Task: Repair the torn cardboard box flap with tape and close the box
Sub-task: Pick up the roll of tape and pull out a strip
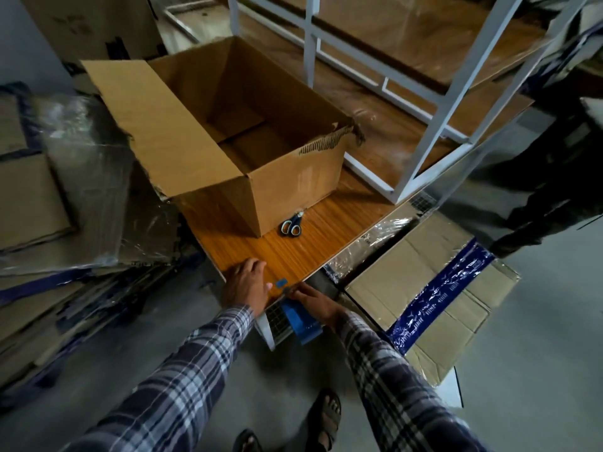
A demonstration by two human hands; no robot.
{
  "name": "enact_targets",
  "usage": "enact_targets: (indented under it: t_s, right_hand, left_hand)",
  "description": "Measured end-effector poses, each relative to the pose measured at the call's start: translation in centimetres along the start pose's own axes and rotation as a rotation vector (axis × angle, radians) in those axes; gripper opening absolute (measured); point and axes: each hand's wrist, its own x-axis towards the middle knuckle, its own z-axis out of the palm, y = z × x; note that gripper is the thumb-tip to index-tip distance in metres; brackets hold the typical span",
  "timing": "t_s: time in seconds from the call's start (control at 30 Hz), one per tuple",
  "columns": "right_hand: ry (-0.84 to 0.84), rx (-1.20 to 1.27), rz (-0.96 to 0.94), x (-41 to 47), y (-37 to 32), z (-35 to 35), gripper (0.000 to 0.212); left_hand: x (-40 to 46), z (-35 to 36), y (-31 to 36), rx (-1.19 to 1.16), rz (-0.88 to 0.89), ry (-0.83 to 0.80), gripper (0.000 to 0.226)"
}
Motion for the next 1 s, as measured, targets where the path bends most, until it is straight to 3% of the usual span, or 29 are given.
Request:
enact_targets:
  t_s: [0.23,0.33,0.47,0.6,0.87,1.0]
  right_hand:
    - [0.049,-0.119,0.076,0.1,-0.3,0.5,0.029]
    - [0.057,-0.203,0.091,1.1,0.1,0.3,0.04]
    - [0.088,-0.279,0.109,-0.3,-1.7,0.9,0.032]
    - [0.121,-0.352,0.081,-0.3,-1.5,1.3,0.039]
    - [0.06,-0.213,-0.025,-1.9,-2.7,1.0,0.056]
    - [0.05,-0.105,-0.042,-4.1,-3.6,0.1,0.048]
  left_hand:
    - [-0.6,0.1,0.1,-0.175,-0.085,-0.01,0.034]
    - [-0.6,-0.3,0.0,-0.219,-0.086,-0.05,0.041]
    - [-0.5,-1.3,0.1,-0.315,-0.08,-0.096,0.049]
    - [-0.1,-1.5,-0.6,-0.376,-0.069,-0.146,0.049]
    - [0.9,-2.0,-2.3,-0.333,-0.02,-0.218,0.034]
    - [1.0,-2.0,-2.8,-0.478,-0.074,-0.244,0.062]
